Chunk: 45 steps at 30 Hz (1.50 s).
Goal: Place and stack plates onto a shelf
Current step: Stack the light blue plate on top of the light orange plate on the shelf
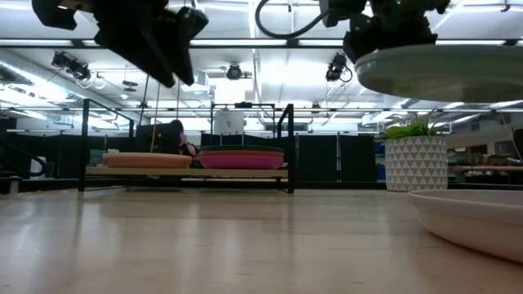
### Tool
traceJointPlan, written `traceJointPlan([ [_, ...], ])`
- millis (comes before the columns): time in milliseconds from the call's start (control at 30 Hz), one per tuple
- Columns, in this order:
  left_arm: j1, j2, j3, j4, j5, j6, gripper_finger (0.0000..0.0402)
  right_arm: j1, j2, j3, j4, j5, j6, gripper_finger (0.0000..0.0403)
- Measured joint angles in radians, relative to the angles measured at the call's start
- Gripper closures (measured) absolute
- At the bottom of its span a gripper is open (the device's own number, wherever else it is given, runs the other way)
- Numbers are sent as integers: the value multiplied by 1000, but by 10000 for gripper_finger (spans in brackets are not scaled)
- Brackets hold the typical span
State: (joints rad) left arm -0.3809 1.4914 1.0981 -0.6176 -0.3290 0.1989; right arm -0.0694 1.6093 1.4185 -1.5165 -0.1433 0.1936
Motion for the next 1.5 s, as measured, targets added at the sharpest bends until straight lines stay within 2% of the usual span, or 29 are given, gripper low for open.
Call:
traceJointPlan([
  [267, -30, 6, 0, 154, -113, 219, 244, -58, 0, 0, 0, -101, 164, 380],
  [433, -34, 50, 1, 284, -176, 384, 244, -83, 0, 0, 12, -164, 198, 380],
  [633, -44, 132, -2, 408, -377, 576, 244, -103, 0, 0, 41, -303, 194, 380],
  [900, -47, 227, -1, 720, -576, 904, 244, -111, 0, 0, 48, -355, 206, 379],
  [1267, -81, 291, 0, 1041, -611, 1184, 245, -111, 0, 0, 60, -378, 174, 379],
  [1500, -88, 291, 0, 1050, -610, 1253, 243, -111, 0, 0, 65, -407, 161, 379],
])
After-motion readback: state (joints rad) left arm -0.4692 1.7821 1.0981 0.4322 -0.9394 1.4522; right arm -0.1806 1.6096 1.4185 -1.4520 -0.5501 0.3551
